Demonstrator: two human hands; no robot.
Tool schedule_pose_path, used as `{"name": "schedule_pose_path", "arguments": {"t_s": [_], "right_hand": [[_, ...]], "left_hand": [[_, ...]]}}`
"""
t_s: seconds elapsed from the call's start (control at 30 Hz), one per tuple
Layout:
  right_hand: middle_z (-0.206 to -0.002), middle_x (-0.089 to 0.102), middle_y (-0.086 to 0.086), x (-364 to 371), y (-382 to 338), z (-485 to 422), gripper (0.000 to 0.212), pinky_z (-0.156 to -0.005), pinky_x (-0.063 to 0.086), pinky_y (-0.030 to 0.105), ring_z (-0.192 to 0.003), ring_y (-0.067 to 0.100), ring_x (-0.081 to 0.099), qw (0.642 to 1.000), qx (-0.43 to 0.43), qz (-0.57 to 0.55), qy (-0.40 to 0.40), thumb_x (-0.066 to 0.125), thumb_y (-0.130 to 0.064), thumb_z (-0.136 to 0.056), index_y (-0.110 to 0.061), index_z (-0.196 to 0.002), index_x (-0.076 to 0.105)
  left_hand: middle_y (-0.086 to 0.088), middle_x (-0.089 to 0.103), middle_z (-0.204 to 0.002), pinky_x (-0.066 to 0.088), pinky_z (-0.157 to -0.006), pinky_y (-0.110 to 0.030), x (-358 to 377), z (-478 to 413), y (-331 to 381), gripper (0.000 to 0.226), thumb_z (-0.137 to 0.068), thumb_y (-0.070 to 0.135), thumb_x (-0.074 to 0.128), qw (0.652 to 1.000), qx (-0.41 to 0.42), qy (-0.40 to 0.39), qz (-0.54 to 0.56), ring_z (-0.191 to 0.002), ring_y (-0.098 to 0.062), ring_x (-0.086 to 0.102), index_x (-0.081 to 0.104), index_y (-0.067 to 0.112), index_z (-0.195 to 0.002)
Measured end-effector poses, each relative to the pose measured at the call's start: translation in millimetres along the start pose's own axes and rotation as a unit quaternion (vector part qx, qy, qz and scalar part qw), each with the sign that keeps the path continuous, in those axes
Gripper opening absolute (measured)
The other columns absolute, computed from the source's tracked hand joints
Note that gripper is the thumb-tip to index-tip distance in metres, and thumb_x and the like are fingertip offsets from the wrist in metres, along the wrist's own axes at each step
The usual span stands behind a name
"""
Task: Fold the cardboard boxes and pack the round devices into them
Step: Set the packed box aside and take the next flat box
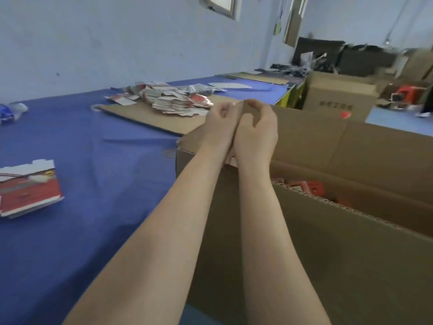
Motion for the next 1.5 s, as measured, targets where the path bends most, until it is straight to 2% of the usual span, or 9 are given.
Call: {"name": "schedule_pose_path", "arguments": {"t_s": [0.2, 0.4, 0.53, 0.83, 1.03, 1.2, 1.27, 1.37, 1.5], "right_hand": [[-0.086, 0.065, -0.011, 152.3, -30.2, 82.6, 0.025, -0.08, 0.048, 0.021, -0.087, 0.007, 0.061, 0.968, 0.044, -0.182, -0.169, 0.044, -0.005, -0.091, -0.022, -0.092, 0.062], [-0.131, 0.056, 0.007, 323.2, -44.8, 220.4, 0.037, -0.1, 0.041, 0.034, -0.119, 0.022, 0.052, 0.885, 0.053, -0.057, -0.459, 0.046, -0.014, -0.093, -0.011, -0.129, 0.053], [-0.14, 0.044, 0.012, 382.4, -52.2, 274.8, 0.042, -0.107, 0.029, 0.034, -0.13, 0.027, 0.038, 0.862, -0.021, 0.051, -0.503, 0.047, -0.018, -0.094, -0.011, -0.136, 0.046], [-0.146, 0.04, 0.01, 434.5, -39.6, 295.8, 0.047, -0.116, 0.01, 0.049, -0.141, 0.03, 0.021, 0.817, -0.115, 0.241, -0.512, 0.047, -0.019, -0.092, -0.017, -0.139, 0.039], [-0.122, 0.055, 0.01, 437.9, -63.5, 303.4, 0.024, -0.093, 0.033, 0.039, -0.115, 0.03, 0.049, 0.83, -0.178, 0.202, -0.488, 0.047, -0.019, -0.094, -0.014, -0.117, 0.052], [-0.099, 0.065, 0.009, 441.4, -95.9, 372.9, 0.015, -0.063, 0.036, 0.028, -0.097, 0.031, 0.06, 0.717, -0.26, 0.141, -0.631, 0.043, -0.01, -0.091, -0.01, -0.09, 0.058], [-0.085, 0.064, 0.009, 433.2, -87.4, 358.1, 0.021, -0.057, 0.037, 0.031, -0.088, 0.032, 0.059, 0.754, -0.22, 0.13, -0.606, 0.041, -0.007, -0.088, -0.01, -0.071, 0.052], [-0.12, 0.059, 0.013, 411.4, -55.3, 293.6, 0.026, -0.09, 0.043, 0.037, -0.113, 0.032, 0.052, 0.857, -0.112, 0.145, -0.482, 0.046, -0.015, -0.091, -0.01, -0.109, 0.064], [-0.148, 0.032, 0.013, 380.3, 0.8, 237.2, 0.043, -0.114, 0.018, 0.045, -0.14, 0.032, 0.022, 0.854, -0.018, 0.279, -0.439, 0.046, -0.019, -0.092, -0.012, -0.134, 0.044]], "left_hand": [[-0.011, 0.065, -0.1, 0.051, -0.081, -0.028, -183.1, 3.3, -11.9, 0.015, -0.097, 0.017, 0.049, 0.978, 0.017, 0.207, -0.017, -0.092, -0.023, 0.062, 0.06, 0.008, -0.102], [-0.008, 0.052, -0.131, 0.044, -0.1, -0.041, -398.3, 65.1, -58.1, 0.029, -0.094, 0.016, 0.047, 0.892, -0.077, 0.436, -0.094, -0.116, -0.025, 0.054, 0.054, 0.01, -0.122], [-0.006, 0.041, -0.141, 0.042, -0.103, -0.045, -479.7, 107.9, -89.7, 0.04, -0.096, 0.019, 0.045, 0.851, -0.137, 0.495, -0.109, -0.123, -0.027, 0.048, 0.043, 0.011, -0.135], [-0.008, 0.03, -0.152, 0.035, -0.109, -0.036, -510.4, 106.0, -128.0, 0.049, -0.098, 0.017, 0.042, 0.853, -0.18, 0.479, -0.105, -0.132, -0.025, 0.041, 0.031, 0.01, -0.145], [-0.008, 0.032, -0.148, 0.034, -0.11, -0.038, -512.7, 106.6, -107.9, 0.046, -0.096, 0.016, 0.044, 0.842, -0.129, 0.514, -0.106, -0.132, -0.023, 0.04, 0.037, 0.01, -0.141], [-0.006, 0.05, -0.134, 0.039, -0.105, -0.042, -534.0, 122.6, -55.7, 0.035, -0.095, 0.022, 0.045, 0.809, -0.094, 0.545, -0.199, -0.119, -0.025, 0.053, 0.049, 0.013, -0.129], [-0.003, 0.056, -0.126, 0.043, -0.101, -0.04, -523.9, 116.1, -46.3, 0.031, -0.096, 0.023, 0.044, 0.83, -0.076, 0.517, -0.195, -0.113, -0.022, 0.055, 0.053, 0.013, -0.124], [-0.017, 0.058, -0.124, 0.042, -0.096, -0.044, -488.8, 88.8, -62.8, 0.034, -0.095, 0.016, 0.04, 0.875, -0.123, 0.419, -0.208, -0.117, -0.034, 0.052, 0.055, -0.002, -0.119], [-0.025, 0.053, -0.126, 0.044, -0.094, -0.043, -438.1, 68.3, -121.3, 0.035, -0.096, 0.015, 0.035, 0.887, -0.255, 0.258, -0.287, -0.117, -0.037, 0.051, 0.052, -0.008, -0.117]]}}
Point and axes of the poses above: each hand's wrist, its own z-axis away from the middle knuckle, its own x-axis out of the palm, y = z × x, the point moved 9 cm from there along -z, towards the middle knuckle
